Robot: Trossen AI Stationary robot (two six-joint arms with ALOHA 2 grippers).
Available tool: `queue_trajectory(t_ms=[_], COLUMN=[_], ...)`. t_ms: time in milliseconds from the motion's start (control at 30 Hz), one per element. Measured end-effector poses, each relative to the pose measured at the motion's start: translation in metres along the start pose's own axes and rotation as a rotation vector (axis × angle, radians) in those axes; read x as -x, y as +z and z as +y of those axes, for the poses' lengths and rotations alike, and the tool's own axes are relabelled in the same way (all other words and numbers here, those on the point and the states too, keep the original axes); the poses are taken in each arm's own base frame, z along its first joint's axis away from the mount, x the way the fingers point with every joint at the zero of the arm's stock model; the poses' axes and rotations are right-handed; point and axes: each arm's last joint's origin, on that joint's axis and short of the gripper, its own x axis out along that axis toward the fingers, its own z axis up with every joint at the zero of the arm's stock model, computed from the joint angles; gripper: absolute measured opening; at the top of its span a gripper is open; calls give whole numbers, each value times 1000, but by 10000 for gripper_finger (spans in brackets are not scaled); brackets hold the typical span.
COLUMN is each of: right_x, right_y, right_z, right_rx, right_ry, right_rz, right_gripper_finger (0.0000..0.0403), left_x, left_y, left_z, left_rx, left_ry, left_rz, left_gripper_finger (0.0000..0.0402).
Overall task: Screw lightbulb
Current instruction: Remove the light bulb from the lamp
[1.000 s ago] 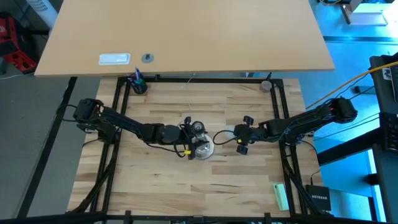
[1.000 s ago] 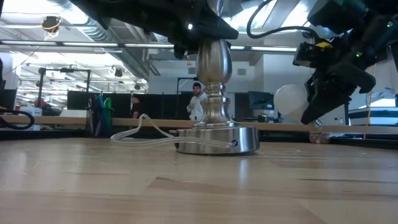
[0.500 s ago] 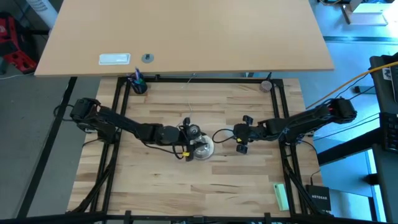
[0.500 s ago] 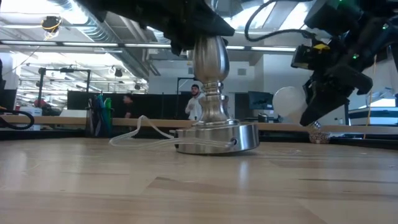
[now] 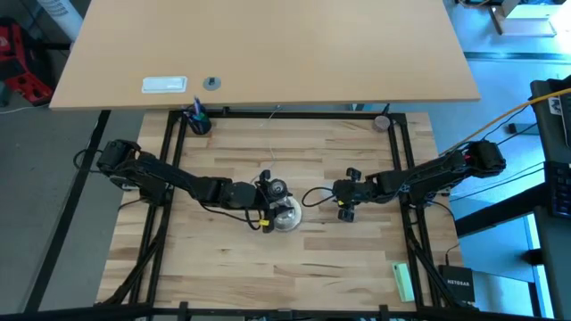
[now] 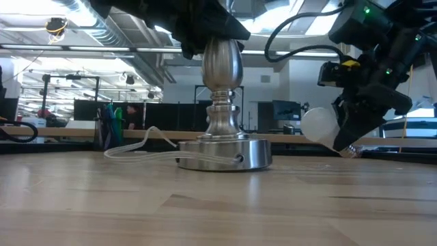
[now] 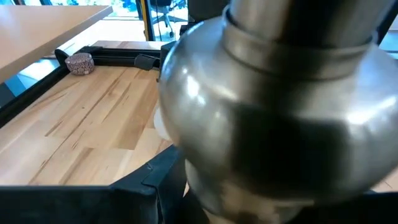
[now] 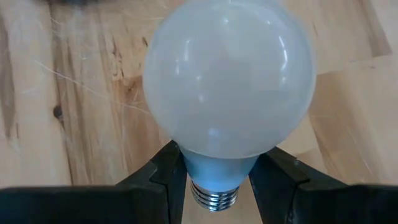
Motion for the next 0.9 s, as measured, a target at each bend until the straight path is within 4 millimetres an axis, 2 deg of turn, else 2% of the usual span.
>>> queue_trajectory(t_ms=[133,300,467,567,700,900], right_x=[0,0,0,0,0,-6], right_y=[1,2,2,2,1,0], right_z=[1,1,1,1,2,4], right_rx=[-3,-4,-1,-1,-2,2], right_ry=[9,10,24,30,70,66], right_rz=[-9,-14,-11,-11,-1,19], right_gripper_finger=[141,141,141,141,141,146], left_x=[-1,-2,15,30,45,48], left_y=[0,-4,6,14,11,-2], left_z=[3,10,13,13,14,18], left_rx=[48,78,117,148,187,224], left_ry=[8,22,5,2,19,77], left_rz=[4,50,103,126,222,348], left_gripper_finger=[192,245,281,285,280,270])
